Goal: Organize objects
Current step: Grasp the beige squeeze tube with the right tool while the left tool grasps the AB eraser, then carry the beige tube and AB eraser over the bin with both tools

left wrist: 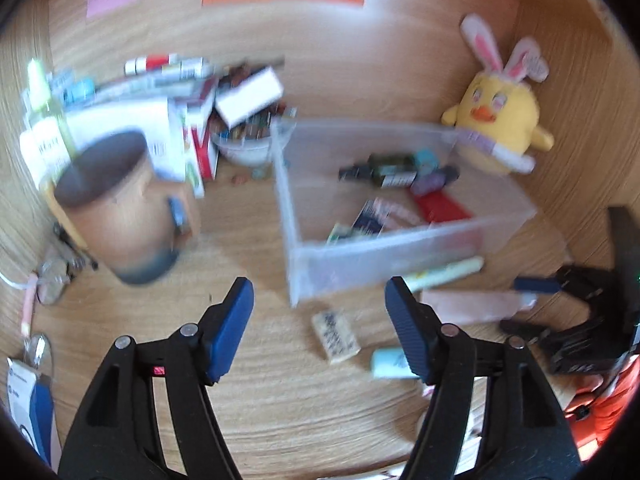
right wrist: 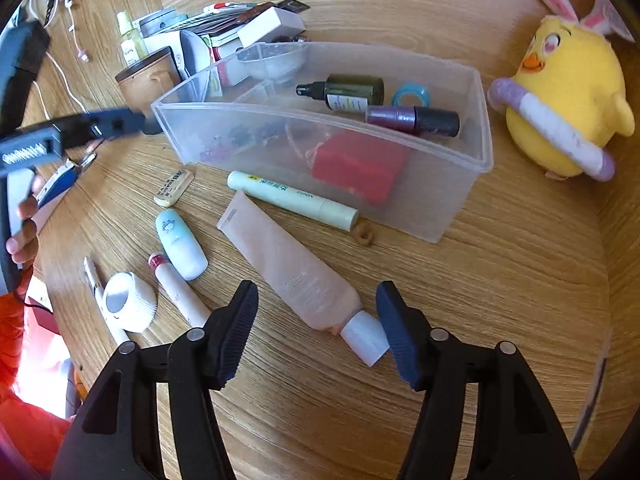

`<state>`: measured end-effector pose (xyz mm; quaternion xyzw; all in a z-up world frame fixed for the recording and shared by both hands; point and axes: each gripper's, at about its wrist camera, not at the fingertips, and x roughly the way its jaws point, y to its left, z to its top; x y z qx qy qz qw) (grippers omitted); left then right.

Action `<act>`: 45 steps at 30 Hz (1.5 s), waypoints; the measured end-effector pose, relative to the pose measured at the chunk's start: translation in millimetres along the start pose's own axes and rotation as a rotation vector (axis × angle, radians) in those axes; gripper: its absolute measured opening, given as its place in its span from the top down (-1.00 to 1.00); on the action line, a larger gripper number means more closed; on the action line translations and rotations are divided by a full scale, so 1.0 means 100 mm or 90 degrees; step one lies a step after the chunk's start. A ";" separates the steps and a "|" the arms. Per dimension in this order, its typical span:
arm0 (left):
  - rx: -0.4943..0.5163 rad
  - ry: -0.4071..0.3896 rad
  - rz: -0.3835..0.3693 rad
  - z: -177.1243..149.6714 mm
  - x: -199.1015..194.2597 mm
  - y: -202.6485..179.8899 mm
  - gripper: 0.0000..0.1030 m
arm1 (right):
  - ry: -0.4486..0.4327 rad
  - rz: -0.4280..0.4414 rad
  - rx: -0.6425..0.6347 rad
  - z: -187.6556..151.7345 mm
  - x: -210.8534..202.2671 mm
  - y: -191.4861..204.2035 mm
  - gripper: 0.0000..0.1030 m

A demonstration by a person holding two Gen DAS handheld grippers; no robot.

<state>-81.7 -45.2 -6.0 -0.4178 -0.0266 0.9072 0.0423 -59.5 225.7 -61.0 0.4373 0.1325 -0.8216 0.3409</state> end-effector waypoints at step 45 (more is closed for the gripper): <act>-0.020 0.045 0.025 -0.37 0.23 -0.05 0.55 | -0.080 -0.019 0.060 -0.68 -0.50 0.08 0.62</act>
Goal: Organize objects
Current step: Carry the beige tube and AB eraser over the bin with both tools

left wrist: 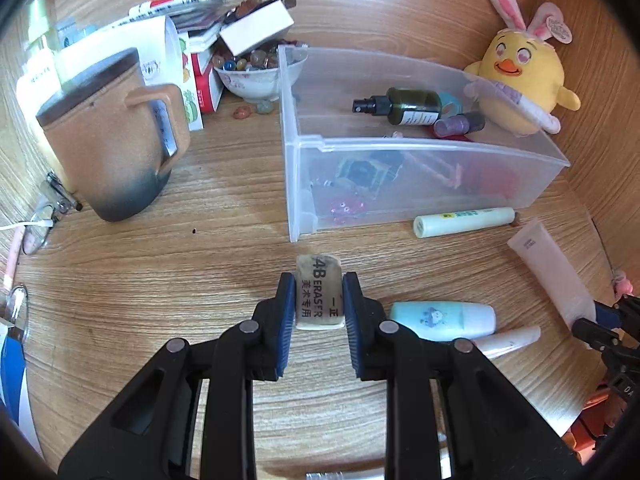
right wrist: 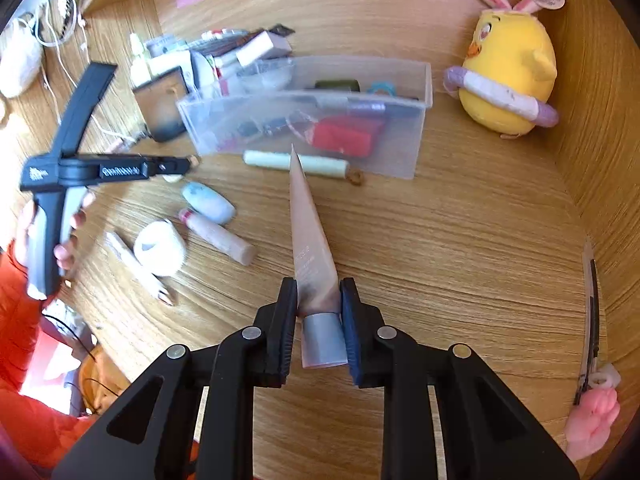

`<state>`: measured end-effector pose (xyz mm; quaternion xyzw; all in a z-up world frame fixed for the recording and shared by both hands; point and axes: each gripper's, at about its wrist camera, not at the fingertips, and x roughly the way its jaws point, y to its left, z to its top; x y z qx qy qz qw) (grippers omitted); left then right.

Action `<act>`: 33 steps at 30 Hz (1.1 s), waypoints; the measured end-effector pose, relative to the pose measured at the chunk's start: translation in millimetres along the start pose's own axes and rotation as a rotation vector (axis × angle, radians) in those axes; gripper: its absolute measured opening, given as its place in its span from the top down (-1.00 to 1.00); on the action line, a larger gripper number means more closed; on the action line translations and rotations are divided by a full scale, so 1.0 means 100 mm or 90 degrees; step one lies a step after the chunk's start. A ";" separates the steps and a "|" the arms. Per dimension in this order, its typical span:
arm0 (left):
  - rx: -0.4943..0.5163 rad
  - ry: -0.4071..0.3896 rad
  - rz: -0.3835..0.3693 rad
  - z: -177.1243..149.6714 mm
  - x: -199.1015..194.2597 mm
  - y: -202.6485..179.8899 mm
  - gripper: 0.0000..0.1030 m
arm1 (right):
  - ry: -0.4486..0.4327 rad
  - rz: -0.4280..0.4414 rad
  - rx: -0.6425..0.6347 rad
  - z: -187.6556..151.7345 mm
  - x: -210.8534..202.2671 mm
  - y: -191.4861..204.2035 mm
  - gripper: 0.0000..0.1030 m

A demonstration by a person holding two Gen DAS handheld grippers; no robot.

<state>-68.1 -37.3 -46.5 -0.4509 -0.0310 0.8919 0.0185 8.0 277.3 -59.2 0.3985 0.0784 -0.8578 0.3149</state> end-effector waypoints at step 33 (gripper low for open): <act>0.033 -0.151 -0.052 0.58 -0.63 -0.38 0.55 | -0.148 0.043 0.042 1.16 -0.12 -0.24 0.62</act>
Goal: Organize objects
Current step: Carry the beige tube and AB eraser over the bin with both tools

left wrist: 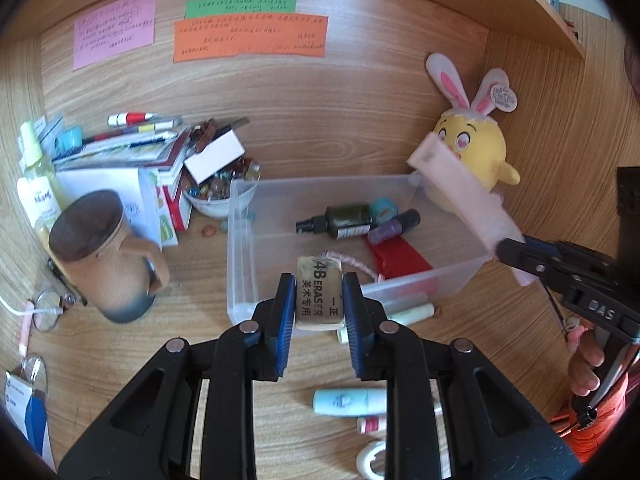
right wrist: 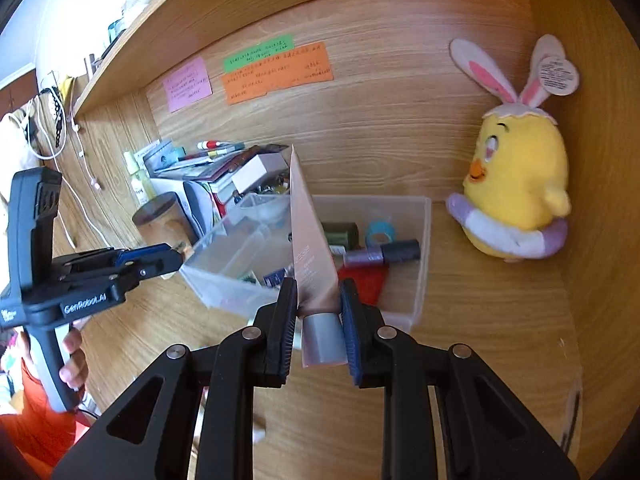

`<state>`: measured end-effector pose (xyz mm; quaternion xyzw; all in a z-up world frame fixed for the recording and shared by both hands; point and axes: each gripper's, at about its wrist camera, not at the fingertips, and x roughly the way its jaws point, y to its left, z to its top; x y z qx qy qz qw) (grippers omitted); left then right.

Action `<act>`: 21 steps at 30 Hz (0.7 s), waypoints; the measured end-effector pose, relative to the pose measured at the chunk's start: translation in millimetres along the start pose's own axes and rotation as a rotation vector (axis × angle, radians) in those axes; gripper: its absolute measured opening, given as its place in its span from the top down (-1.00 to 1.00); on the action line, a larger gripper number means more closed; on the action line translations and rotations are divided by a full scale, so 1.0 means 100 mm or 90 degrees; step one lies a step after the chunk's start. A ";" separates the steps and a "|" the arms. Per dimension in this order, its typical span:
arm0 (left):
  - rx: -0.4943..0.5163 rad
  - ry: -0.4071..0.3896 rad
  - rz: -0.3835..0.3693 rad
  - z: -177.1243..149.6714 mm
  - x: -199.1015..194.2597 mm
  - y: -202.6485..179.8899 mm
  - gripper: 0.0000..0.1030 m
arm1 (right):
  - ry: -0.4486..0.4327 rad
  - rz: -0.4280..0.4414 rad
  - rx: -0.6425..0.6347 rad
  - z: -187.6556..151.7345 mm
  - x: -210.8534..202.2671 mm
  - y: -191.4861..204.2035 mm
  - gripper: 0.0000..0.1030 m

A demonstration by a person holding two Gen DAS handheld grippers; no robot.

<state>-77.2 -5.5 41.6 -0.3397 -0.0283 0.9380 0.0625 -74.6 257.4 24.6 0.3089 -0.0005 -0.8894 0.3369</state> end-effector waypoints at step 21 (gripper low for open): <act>-0.027 0.079 0.009 0.27 0.85 0.19 0.55 | 0.078 -0.007 -0.023 0.30 0.89 -0.01 0.62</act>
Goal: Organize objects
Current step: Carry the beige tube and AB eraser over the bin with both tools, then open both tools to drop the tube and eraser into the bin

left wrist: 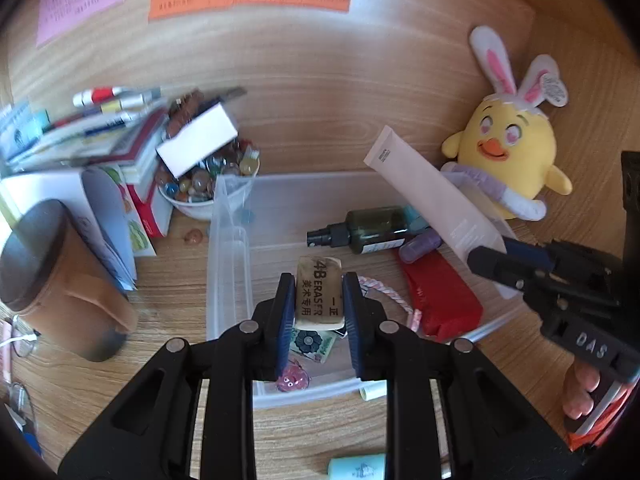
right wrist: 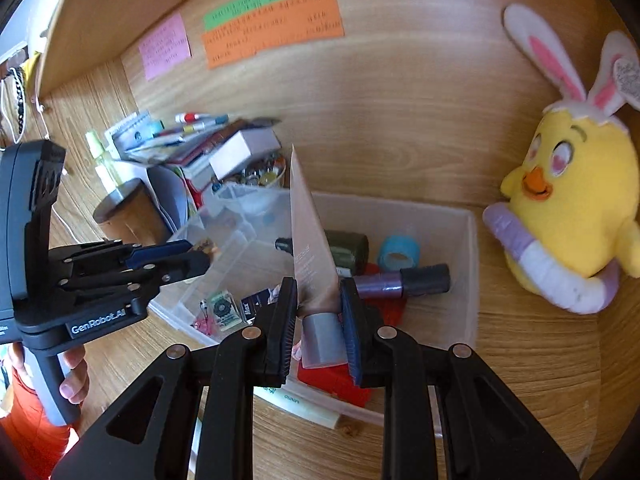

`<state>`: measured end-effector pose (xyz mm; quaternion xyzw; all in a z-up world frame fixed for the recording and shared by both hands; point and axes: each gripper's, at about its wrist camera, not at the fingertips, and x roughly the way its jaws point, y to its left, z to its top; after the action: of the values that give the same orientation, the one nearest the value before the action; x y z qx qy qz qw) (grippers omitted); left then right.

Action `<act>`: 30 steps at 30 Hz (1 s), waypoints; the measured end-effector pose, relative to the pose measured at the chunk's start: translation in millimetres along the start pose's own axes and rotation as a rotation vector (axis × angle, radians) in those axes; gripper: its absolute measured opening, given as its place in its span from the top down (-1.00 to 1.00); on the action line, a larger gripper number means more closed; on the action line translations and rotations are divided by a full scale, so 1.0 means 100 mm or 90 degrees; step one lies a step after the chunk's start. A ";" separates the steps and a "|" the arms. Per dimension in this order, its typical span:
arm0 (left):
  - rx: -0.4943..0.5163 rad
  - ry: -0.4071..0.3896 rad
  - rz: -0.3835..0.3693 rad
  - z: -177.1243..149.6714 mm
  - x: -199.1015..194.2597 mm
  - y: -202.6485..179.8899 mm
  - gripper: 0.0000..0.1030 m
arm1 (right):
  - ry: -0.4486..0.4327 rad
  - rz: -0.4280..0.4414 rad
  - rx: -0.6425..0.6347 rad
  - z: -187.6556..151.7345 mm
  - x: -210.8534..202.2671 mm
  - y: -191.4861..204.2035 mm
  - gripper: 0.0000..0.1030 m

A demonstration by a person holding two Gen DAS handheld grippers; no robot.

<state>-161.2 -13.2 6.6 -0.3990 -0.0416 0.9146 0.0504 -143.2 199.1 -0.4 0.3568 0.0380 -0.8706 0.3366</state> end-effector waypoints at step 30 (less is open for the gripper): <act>0.035 -0.057 -0.013 -0.21 -0.52 -0.15 -0.39 | 0.003 -0.054 0.014 -0.14 -0.41 -0.06 -0.56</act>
<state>-109.9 -4.2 31.8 -0.3556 -0.0232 0.9318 0.0688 -117.7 230.7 14.7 0.3610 0.0439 -0.8834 0.2955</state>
